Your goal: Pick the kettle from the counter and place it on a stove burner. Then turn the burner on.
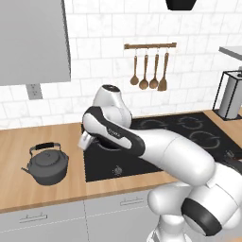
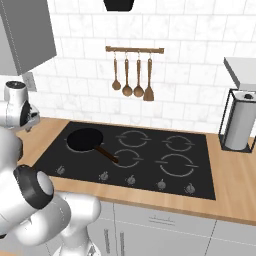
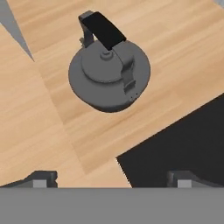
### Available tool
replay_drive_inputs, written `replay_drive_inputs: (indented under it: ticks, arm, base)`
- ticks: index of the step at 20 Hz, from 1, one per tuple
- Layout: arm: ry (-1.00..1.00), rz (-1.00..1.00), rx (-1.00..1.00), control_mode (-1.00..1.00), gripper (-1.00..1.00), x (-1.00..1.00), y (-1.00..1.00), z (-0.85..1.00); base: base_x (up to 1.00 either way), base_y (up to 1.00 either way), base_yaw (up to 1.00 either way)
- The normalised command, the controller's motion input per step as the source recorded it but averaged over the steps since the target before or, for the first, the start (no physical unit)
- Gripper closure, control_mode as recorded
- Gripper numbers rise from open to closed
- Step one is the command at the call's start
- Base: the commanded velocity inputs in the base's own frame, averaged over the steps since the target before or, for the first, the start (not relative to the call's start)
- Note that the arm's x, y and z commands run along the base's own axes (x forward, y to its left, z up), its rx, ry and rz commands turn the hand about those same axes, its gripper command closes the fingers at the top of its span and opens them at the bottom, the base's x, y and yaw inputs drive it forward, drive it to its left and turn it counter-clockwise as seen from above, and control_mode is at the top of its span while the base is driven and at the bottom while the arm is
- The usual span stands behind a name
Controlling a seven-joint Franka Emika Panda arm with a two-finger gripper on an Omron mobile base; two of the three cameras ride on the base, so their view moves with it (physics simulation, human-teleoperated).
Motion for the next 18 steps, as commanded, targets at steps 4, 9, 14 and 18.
replay_drive_inputs:
  ticks: [4,9,14,18]
  arm:
    - [0.0,0.1,0.05,-1.0,-1.0,0.0,0.53,-0.16]
    - [-0.01,0.1,0.04,-1.0,-1.0,0.0,0.53,-0.26]
    - [-0.08,0.17,0.08,-1.0,-1.0,0.0,0.39,-0.15]
    - [-0.12,0.1,0.07,-1.0,-1.0,0.0,0.05,0.0]
  base:
    - [0.0,0.0,0.0]
    - [0.0,0.0,0.0]
    - [0.0,0.0,0.0]
    - [0.0,0.0,0.0]
